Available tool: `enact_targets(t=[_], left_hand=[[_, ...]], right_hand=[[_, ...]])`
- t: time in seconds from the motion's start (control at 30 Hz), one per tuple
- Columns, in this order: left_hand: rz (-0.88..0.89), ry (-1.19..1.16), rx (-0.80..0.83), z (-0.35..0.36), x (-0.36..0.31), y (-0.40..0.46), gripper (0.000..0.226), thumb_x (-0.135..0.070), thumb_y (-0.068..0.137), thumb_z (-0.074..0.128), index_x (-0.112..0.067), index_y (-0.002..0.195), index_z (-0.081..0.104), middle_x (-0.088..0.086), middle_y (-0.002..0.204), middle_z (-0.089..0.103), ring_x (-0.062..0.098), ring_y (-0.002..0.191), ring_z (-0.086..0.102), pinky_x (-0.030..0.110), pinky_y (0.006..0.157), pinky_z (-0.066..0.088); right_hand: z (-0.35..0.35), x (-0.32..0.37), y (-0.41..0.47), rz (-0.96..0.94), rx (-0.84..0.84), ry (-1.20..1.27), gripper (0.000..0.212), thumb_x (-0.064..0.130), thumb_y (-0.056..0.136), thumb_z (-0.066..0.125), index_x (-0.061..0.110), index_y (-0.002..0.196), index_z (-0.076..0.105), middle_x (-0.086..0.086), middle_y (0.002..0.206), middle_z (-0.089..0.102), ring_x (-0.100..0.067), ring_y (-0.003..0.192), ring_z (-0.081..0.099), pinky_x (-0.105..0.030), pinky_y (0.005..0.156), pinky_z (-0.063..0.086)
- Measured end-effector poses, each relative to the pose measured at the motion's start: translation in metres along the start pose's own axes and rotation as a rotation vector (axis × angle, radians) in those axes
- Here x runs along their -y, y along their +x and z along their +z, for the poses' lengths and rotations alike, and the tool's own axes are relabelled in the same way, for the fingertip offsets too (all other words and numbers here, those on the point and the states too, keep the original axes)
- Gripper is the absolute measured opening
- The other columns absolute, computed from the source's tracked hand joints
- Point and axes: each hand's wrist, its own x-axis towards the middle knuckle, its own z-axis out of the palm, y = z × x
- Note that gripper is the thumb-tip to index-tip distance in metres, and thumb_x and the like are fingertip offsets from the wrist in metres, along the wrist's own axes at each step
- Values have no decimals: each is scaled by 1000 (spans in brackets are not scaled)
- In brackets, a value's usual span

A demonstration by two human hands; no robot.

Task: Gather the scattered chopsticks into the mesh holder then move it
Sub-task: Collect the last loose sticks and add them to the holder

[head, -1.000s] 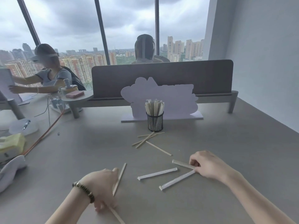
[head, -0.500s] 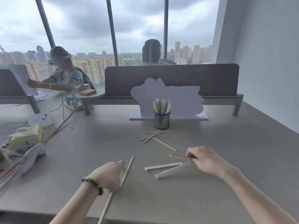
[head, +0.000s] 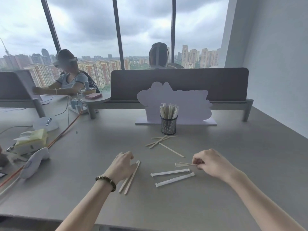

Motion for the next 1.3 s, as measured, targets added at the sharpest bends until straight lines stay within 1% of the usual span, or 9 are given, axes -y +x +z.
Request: enact_targets(t=[0.1, 0.2, 0.37, 0.5, 0.57, 0.7, 0.83, 1.0, 1.3], left_hand=[[-33, 135, 43, 2, -1, -2, 40, -43, 85, 62, -12, 110, 60, 5, 110, 62, 27, 112, 56, 29, 80, 44], [-30, 215, 74, 5, -4, -1, 31, -35, 80, 64, -12, 100, 66, 6, 107, 68, 28, 104, 62, 32, 82, 52], [-38, 284, 68, 8, -19, 1, 24, -14, 79, 53, -13, 99, 66, 7, 109, 67, 30, 103, 64, 32, 78, 53], [-41, 360, 66, 9, -27, 0, 27, -8, 79, 51, -11, 102, 65, 9, 111, 66, 32, 104, 64, 31, 74, 48], [-42, 362, 67, 11, -27, -1, 27, -9, 79, 51, -12, 102, 64, 9, 110, 67, 32, 104, 64, 30, 72, 45], [-26, 295, 75, 15, -24, 1, 24, -15, 80, 51, -14, 100, 66, 7, 110, 67, 30, 104, 64, 31, 77, 51], [8, 275, 68, 20, -26, 0, 20, -16, 80, 50, -13, 93, 66, 8, 110, 68, 30, 107, 63, 33, 83, 54], [103, 289, 55, 24, -23, 4, 22, -12, 79, 50, -14, 97, 61, 7, 105, 67, 29, 104, 62, 34, 80, 51], [234, 270, -23, 15, -33, 35, 21, -18, 74, 53, -14, 89, 67, 4, 91, 70, 31, 89, 64, 32, 66, 47]], right_hand=[[-4, 0, 2, 16, -29, 119, 17, 13, 80, 76, 30, 85, 78, 14, 80, 76, 0, 78, 68, -19, 78, 51], [-3, 17, 5, -46, -26, 205, 19, 11, 80, 76, 28, 89, 80, 15, 80, 77, 5, 79, 69, -10, 77, 49], [16, 50, 14, -147, 105, 84, 17, 26, 89, 67, 28, 104, 75, 9, 102, 75, -11, 99, 68, -32, 89, 54], [21, 53, 17, -205, 277, -20, 51, 53, 82, 70, 25, 125, 65, 2, 119, 58, -15, 112, 55, -35, 95, 48], [21, 51, 15, -225, 301, -28, 55, 49, 76, 75, 23, 122, 65, 3, 117, 56, -15, 108, 55, -37, 93, 49], [24, 49, 13, -231, 276, -4, 26, 28, 78, 72, 18, 102, 70, 2, 99, 63, -20, 94, 61, -40, 84, 54], [25, 52, 11, -222, 244, 21, 20, 22, 84, 68, 23, 103, 73, 5, 95, 61, -18, 97, 62, -36, 84, 53], [32, 51, 9, -229, 157, -60, 19, 16, 93, 56, 23, 106, 69, -3, 113, 61, -25, 110, 59, -35, 89, 48], [36, 34, 22, -205, 101, -39, 17, 19, 100, 50, 17, 114, 60, -7, 113, 60, -25, 111, 56, -38, 93, 47]])
